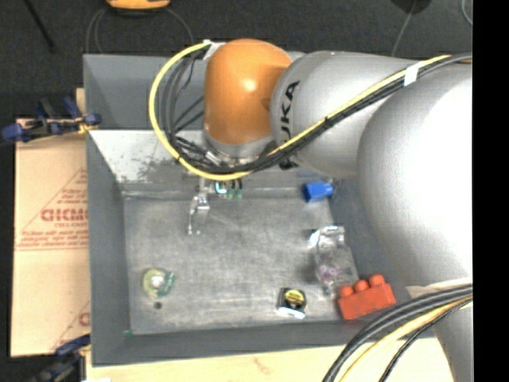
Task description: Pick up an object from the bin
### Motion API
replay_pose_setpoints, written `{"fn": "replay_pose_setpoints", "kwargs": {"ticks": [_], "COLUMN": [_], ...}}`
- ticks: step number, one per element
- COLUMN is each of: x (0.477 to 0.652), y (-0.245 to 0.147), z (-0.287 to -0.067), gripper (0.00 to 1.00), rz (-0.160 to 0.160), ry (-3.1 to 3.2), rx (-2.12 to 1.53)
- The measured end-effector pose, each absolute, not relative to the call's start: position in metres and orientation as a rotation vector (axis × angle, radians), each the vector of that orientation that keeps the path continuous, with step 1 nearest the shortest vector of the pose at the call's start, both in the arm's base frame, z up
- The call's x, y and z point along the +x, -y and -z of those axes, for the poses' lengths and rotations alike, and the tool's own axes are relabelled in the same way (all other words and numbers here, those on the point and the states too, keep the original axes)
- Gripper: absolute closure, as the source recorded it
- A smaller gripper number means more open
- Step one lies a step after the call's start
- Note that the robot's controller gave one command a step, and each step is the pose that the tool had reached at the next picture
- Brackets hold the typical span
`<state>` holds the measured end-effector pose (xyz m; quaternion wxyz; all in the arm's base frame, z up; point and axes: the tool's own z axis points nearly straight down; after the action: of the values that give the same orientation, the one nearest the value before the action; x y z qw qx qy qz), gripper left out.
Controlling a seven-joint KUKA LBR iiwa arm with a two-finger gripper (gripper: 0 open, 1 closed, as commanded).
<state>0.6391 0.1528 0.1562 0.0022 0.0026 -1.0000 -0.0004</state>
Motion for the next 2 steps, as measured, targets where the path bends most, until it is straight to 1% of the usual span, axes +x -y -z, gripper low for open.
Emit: {"fn": "replay_pose_setpoints", "kwargs": {"ticks": [1, 2], "x": [0.585, 0.573], "y": [-0.099, -0.04], "z": [-0.075, -0.076], "gripper": [0.0, 0.0], "rz": [0.006, 0.006], "ry": [3.135, 3.144], "rx": [0.364, 0.324]}}
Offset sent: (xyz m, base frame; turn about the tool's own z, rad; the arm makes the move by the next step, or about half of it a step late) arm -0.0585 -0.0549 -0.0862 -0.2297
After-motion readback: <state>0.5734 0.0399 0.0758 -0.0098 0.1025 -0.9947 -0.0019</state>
